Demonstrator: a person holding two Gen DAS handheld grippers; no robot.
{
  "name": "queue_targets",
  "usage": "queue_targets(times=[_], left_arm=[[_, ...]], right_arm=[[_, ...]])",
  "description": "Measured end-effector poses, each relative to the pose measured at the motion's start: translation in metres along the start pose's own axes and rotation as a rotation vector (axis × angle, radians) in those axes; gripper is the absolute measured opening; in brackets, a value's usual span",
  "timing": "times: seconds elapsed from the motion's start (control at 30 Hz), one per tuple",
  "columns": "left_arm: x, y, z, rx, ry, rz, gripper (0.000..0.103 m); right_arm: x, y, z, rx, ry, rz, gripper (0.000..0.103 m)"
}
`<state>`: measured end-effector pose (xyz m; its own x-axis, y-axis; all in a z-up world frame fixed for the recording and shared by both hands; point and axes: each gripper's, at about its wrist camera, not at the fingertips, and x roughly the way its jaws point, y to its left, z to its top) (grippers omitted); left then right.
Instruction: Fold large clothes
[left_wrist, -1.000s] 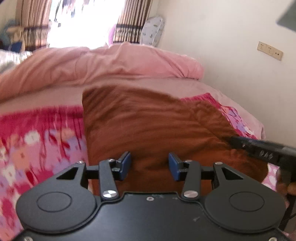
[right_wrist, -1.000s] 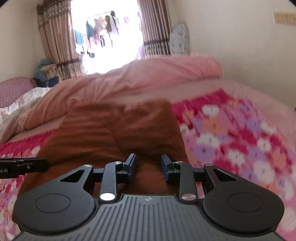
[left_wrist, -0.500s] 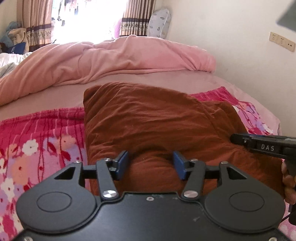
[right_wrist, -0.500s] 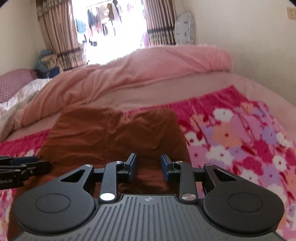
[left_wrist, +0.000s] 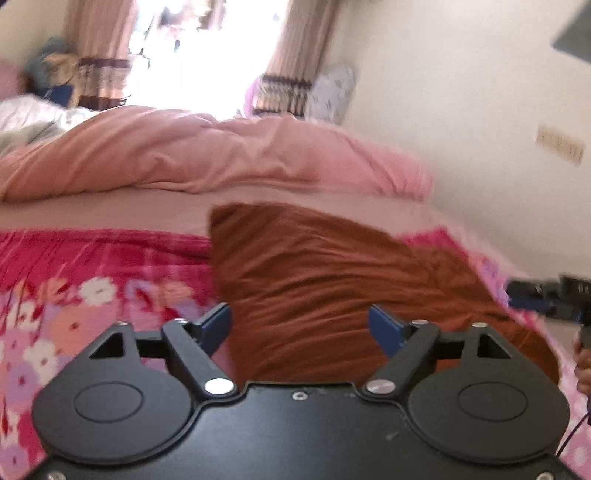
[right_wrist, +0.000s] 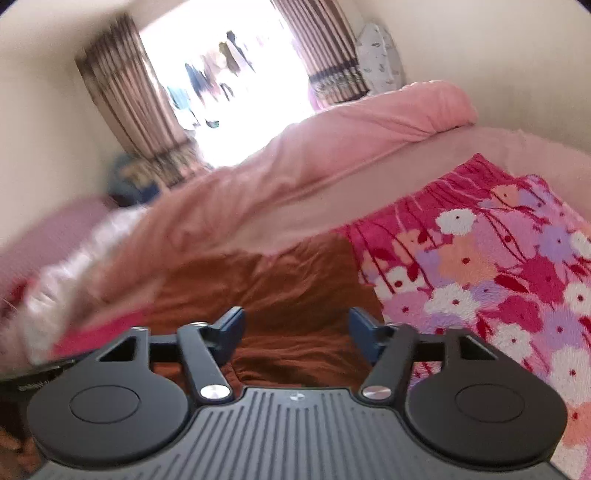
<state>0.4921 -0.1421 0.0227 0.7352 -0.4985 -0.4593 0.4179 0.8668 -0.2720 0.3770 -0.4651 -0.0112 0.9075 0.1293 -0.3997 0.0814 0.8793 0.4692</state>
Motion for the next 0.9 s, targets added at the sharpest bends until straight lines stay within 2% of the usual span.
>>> queue_targets(times=[0.07,0.2,0.27,0.37,0.47,0.57,0.77,0.9], left_arm=[[-0.014,0.034,-0.01,-0.121,-0.009,-0.027,0.088],[-0.011,0.089,-0.037,-0.357,0.066,-0.063,0.088],[-0.003,0.105,-0.05,-0.435,0.107,-0.106,0.088],[0.012,0.115,-0.063,-0.522,0.158,-0.176,0.088],[0.023,0.114,-0.067,-0.567,0.174,-0.23,0.088],[0.029,0.106,-0.063,-0.539,0.164,-0.241,0.091],[0.061,0.102,-0.056,-0.603,0.199,-0.38,0.094],[0.088,0.089,-0.047,-0.597,0.229,-0.444,0.099]], right_arm=[[-0.01,-0.024,0.002,0.082,0.014,0.052,0.08],[-0.009,-0.078,-0.01,0.287,0.073,0.202,0.081],[0.0,-0.097,-0.021,0.381,0.093,0.258,0.081],[0.016,-0.113,-0.034,0.472,0.119,0.298,0.081],[0.033,-0.122,-0.042,0.552,0.136,0.334,0.082],[0.045,-0.128,-0.045,0.597,0.145,0.366,0.086],[0.062,-0.126,-0.041,0.576,0.166,0.419,0.088],[0.072,-0.121,-0.037,0.564,0.173,0.445,0.092]])
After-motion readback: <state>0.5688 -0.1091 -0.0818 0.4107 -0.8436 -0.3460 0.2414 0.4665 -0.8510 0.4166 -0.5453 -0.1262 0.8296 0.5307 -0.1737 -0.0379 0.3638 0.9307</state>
